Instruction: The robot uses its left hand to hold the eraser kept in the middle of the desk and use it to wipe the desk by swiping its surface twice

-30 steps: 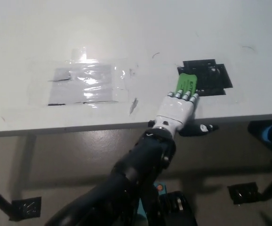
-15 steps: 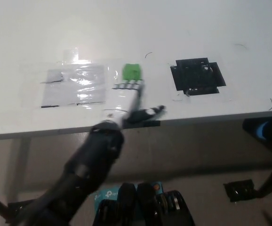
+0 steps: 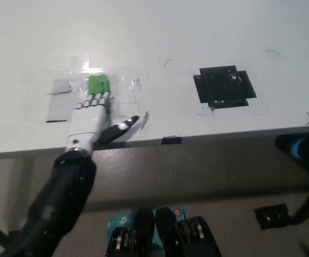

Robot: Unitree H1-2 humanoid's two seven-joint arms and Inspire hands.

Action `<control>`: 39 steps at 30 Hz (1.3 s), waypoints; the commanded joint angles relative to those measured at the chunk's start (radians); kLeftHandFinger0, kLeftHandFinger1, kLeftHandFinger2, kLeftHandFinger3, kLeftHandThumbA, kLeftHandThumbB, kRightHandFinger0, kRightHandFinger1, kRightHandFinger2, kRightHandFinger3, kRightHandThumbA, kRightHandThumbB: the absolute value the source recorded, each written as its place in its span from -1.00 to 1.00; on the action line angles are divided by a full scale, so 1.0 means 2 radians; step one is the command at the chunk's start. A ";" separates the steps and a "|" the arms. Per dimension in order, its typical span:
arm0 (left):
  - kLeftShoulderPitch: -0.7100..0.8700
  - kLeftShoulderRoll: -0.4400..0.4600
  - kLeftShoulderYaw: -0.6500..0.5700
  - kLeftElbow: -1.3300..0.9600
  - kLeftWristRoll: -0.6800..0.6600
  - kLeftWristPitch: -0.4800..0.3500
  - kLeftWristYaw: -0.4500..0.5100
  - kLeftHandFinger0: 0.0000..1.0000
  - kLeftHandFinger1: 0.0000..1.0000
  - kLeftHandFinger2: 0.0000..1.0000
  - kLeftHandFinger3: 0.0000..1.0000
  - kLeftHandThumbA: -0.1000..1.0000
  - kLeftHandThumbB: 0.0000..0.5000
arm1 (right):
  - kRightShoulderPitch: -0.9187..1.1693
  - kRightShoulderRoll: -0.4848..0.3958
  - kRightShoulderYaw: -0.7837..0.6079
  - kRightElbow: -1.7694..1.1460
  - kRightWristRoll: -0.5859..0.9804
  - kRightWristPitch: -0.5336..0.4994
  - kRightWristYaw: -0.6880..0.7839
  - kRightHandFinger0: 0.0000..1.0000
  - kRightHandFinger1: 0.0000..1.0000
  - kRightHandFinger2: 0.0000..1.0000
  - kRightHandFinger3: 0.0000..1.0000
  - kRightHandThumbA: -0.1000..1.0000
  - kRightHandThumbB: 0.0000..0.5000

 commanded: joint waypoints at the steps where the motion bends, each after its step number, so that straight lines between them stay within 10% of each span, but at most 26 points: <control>1: 0.128 0.042 0.016 0.047 -0.069 0.049 -0.125 1.00 1.00 1.00 1.00 1.00 1.00 | -0.004 -0.002 -0.012 -0.007 0.010 -0.030 -0.010 1.00 1.00 1.00 1.00 1.00 -0.90; 20: 0.140 0.050 0.009 0.028 -0.070 0.033 -0.142 1.00 1.00 1.00 1.00 1.00 0.97 | 0.004 -0.001 -0.017 -0.004 0.013 -0.039 -0.008 1.00 1.00 1.00 1.00 1.00 -0.92; 24: 0.125 0.055 0.006 -0.002 -0.072 -0.023 -0.104 1.00 1.00 1.00 1.00 1.00 0.90 | 0.004 0.001 -0.019 -0.008 0.015 -0.032 -0.007 1.00 1.00 1.00 1.00 1.00 -0.93; 30: 0.060 0.079 0.000 -0.073 -0.063 -0.046 -0.092 1.00 1.00 1.00 1.00 1.00 0.89 | 0.013 0.007 -0.012 -0.012 0.013 -0.035 -0.004 1.00 1.00 1.00 1.00 1.00 -0.84; 32: 0.015 0.095 -0.002 -0.093 -0.059 -0.052 -0.099 1.00 1.00 1.00 1.00 1.00 0.58 | 0.014 0.008 -0.014 -0.016 0.014 -0.025 -0.004 1.00 1.00 1.00 1.00 1.00 -0.85; 39: -0.044 0.125 -0.006 -0.126 -0.042 -0.034 -0.128 1.00 1.00 1.00 1.00 1.00 0.77 | 0.020 0.004 -0.007 -0.022 0.004 -0.018 -0.001 1.00 1.00 1.00 1.00 1.00 -0.95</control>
